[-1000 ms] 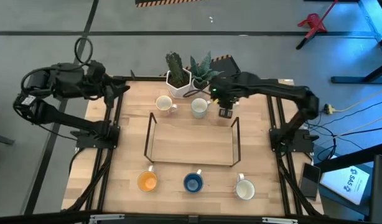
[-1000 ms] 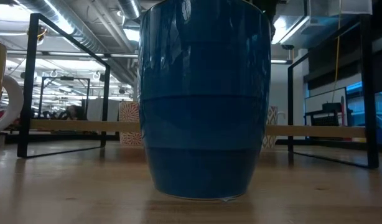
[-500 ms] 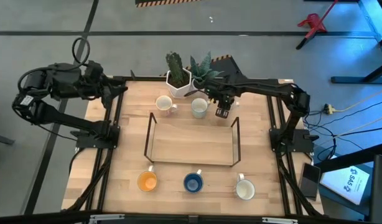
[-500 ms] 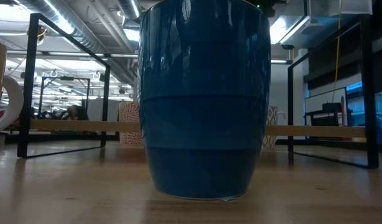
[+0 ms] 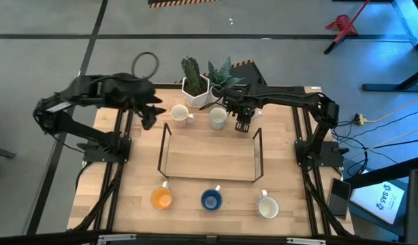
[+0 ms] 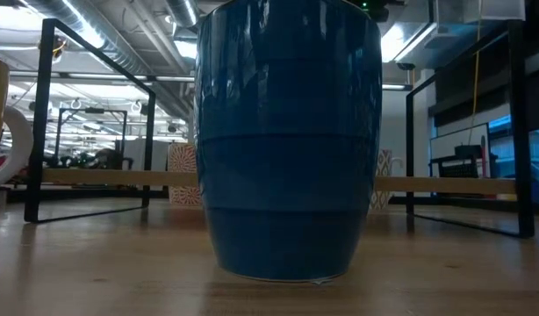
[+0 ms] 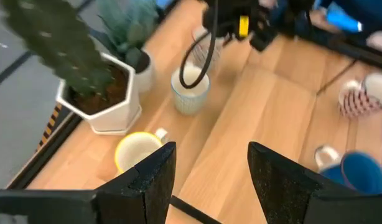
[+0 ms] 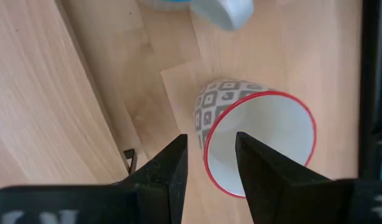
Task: Place coffee mugs
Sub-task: Put the white-red mug on the shelf
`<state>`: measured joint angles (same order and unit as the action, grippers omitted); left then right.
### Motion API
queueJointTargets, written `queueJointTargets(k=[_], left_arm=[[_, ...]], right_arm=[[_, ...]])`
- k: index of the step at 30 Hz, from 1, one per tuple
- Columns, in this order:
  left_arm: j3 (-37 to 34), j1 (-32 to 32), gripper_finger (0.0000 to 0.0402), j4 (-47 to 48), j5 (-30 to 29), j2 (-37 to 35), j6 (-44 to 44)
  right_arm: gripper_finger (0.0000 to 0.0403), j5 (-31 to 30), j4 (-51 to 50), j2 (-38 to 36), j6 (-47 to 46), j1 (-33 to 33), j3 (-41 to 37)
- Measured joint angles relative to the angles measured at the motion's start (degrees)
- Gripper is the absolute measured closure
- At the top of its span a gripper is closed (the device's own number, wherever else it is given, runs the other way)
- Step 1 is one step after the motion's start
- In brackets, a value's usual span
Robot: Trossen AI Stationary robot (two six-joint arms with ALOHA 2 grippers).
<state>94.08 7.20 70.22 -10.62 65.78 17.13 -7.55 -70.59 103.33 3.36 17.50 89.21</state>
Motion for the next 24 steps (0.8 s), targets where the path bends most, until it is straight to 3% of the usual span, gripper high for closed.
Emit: queueJointTargets(k=[6, 11, 19, 24], left_arm=[[0.00, 5.67, 0.0208, -1.24, 5.20, 0.57, -2.70], [0.00, 9.63, 0.0208, -1.37, 5.78, -1.89, -2.47], [0.00, 11.30, 0.0208, -1.36, 5.86, -3.74, -1.19], [0.00, 11.28, 0.0208, -1.34, 5.87, -3.76, -1.19]], right_arm=[[0.0278, -0.45, -0.15, -0.04, -0.47, 0.61, 0.59], [0.0278, -1.81, -0.32, -0.07, -3.89, 1.45, -0.11], [0.0278, -1.40, 2.02, -0.09, -5.60, 1.62, -0.15], [0.0278, -1.42, 3.80, -0.07, -7.67, 1.66, -4.41]])
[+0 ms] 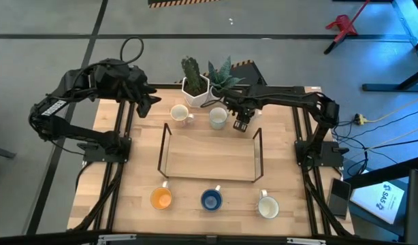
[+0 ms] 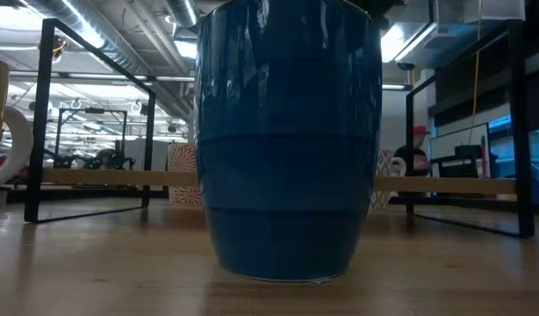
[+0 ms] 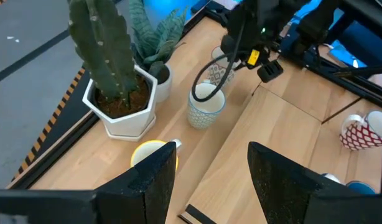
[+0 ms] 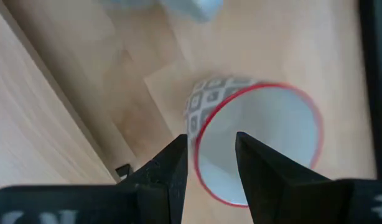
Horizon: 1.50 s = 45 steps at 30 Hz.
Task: Place coffee mugs
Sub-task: Put the white-red mug on the shelf
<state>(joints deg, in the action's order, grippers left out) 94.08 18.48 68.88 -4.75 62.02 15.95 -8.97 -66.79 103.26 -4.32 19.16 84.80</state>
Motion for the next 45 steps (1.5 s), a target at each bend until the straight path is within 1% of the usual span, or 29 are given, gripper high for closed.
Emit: queueJointTargets(k=[3, 9, 11, 12, 14, 15, 17, 21, 23, 26, 28, 31, 34, 36, 39, 42, 45], left_arm=[[0.00, 0.00, 0.0208, 0.02, -0.02, -0.04, 0.00], [0.00, 0.00, 0.0208, 0.02, -0.22, -0.04, -0.04], [0.00, 0.00, 0.0208, 0.02, -0.22, -0.04, -0.42], [0.00, 0.00, 0.0208, 0.02, -0.23, -0.04, -0.80], [0.00, 0.00, 0.0208, 0.02, -0.65, -0.04, -1.10], [0.00, 0.00, 0.0208, 0.02, -0.86, -0.02, -1.10], [0.00, 0.00, 0.0208, 0.03, -1.29, -0.02, -1.10], [0.02, 0.00, 0.0208, 0.04, -1.75, -0.02, -1.11], [0.01, 0.00, 0.0208, 0.04, -1.75, -0.02, -1.12], [0.02, 0.00, 0.0208, 0.04, -1.75, -0.02, -1.10], [0.02, 0.00, 0.0208, 0.07, -1.74, -0.02, -1.07], [0.02, -0.02, 0.0208, 0.09, -1.64, -0.04, -1.07], [0.02, -0.02, 0.0208, 0.11, -1.44, -0.16, -1.05], [0.04, -0.02, 0.0208, 0.17, -1.40, -0.17, -1.05], [0.04, -0.03, 0.0208, 1.35, -1.34, -0.17, -1.03], [0.04, -0.04, 0.0208, 2.14, -1.33, -0.17, -1.07], [0.04, -0.04, 0.0208, 2.34, -1.36, -0.17, -1.06]], right_arm=[[0.0278, -0.02, 2.89, 0.00, 0.04, 0.00, -2.84], [0.0283, -0.51, 5.51, 0.01, 0.04, 0.00, -6.92], [0.0302, -0.56, 6.02, 0.00, 0.04, 0.00, -7.78], [0.0321, -0.66, 6.02, 0.00, 0.04, 0.00, -8.04], [0.0370, -0.92, 5.90, 0.00, 0.34, -0.04, -8.22], [0.0385, -0.90, 6.21, 0.00, 0.26, -0.04, -8.20], [0.0389, -1.07, 5.88, 0.02, 0.90, 0.01, -8.10], [0.0396, -1.10, 3.91, 0.07, 1.89, 0.02, -6.37], [0.0397, -2.20, 1.10, 0.11, 2.86, 0.00, -3.50], [0.0398, -3.93, -4.12, 0.11, 5.48, -0.36, 3.04], [0.0399, -4.01, -7.24, 0.11, 8.12, -1.70, 8.57], [0.0400, -3.46, -12.62, 0.07, 13.11, -6.13, 16.18], [0.0401, -2.03, -16.68, -0.04, 14.90, -11.85, 20.07], [0.0401, 0.25, -17.88, -0.04, 14.73, -15.27, 20.24], [0.0401, 2.84, -17.38, -0.04, 12.86, -19.65, 18.27], [0.0401, 7.63, -13.52, -0.02, 10.23, -22.73, 14.49], [0.0402, 8.06, -10.36, -0.02, 6.05, -24.77, 10.68]])
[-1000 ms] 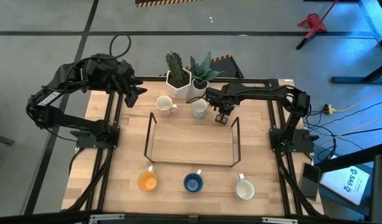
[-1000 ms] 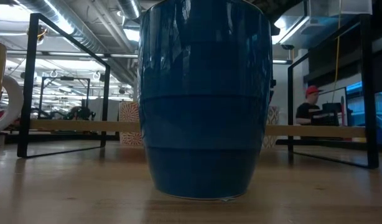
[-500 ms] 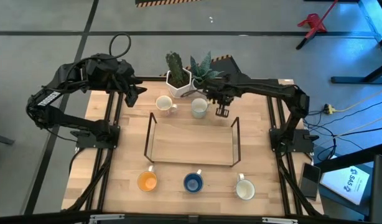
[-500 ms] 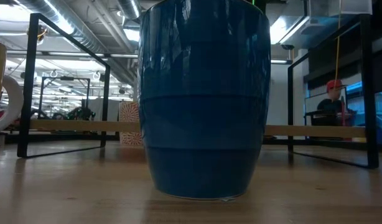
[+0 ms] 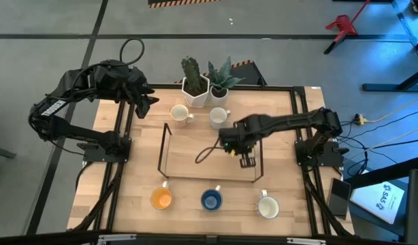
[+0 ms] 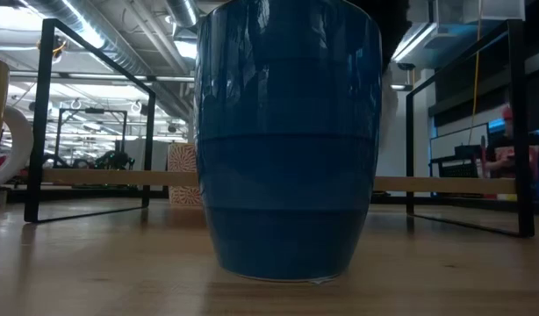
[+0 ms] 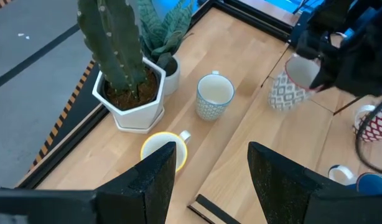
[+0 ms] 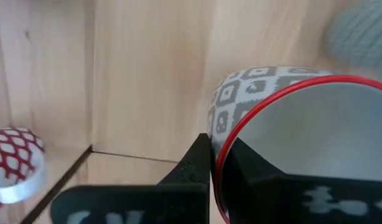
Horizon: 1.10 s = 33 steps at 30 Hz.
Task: Place coffee mugs
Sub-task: Put the white-red mug on the shelf
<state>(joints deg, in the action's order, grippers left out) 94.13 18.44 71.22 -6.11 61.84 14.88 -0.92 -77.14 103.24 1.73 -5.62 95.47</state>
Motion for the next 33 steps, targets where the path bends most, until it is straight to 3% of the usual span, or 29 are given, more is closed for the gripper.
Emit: queueJointTargets(k=[7, 20, 33], left_arm=[[0.00, 0.00, 0.0208, -0.01, -0.13, 0.00, 0.01], [0.00, 0.00, 0.0208, -0.09, -0.15, 0.00, 0.36], [0.00, 0.00, 0.0208, -0.09, -0.15, 0.00, 1.45]], right_arm=[[0.0402, -0.93, 4.52, 0.00, -5.55, -1.56, -7.64], [0.0397, 0.10, 5.33, -0.13, -6.05, -1.50, -8.17], [0.0265, -0.61, 4.64, 0.15, -6.39, -1.50, -7.14]])
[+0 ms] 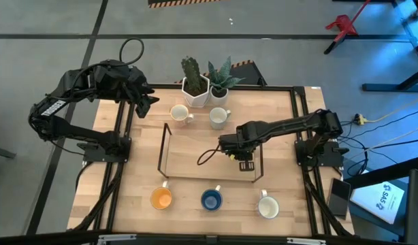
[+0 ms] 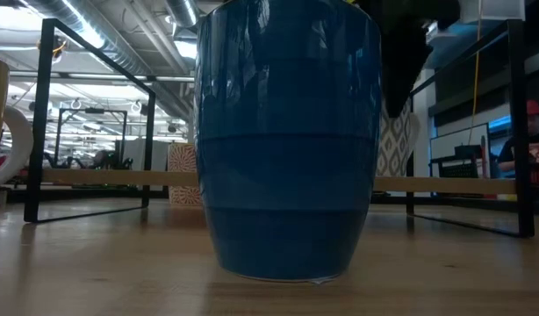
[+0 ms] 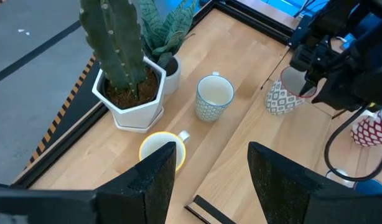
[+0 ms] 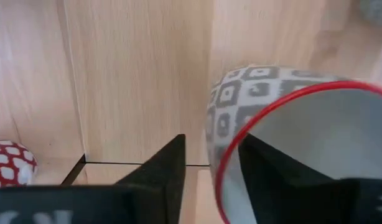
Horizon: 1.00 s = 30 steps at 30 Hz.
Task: Place coffee mugs
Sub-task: Put the white-red mug on the shelf, then put the white-blue mug on the shelf
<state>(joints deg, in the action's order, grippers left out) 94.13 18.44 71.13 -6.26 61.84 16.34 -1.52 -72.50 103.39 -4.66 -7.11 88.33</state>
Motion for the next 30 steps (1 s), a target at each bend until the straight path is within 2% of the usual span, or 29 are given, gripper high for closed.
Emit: queueJointTargets(k=[8, 13, 20, 25, 30], left_arm=[[0.00, 0.02, 0.0208, 0.00, 0.00, 0.00, 0.00], [0.00, 0.03, 0.0208, 0.00, 1.16, 0.00, 0.00], [0.00, 0.02, 0.0208, -0.02, 1.29, -0.02, 0.00], [0.00, 0.01, 0.0208, 0.02, 1.30, -0.04, -0.02], [0.00, 0.00, 0.0208, 0.18, 1.29, -0.04, -0.02]], right_arm=[[0.0255, -7.33, -7.00, -0.01, 0.86, 0.00, 11.10], [0.0258, -12.68, -3.82, -0.14, 6.26, 0.94, 19.59], [0.0258, -10.85, 7.03, 1.29, 13.15, 7.54, 20.72], [0.0258, -7.95, 9.28, 5.87, 17.45, 12.13, 20.52], [0.0258, -7.84, 9.36, 10.23, 19.89, 14.64, 20.47]])
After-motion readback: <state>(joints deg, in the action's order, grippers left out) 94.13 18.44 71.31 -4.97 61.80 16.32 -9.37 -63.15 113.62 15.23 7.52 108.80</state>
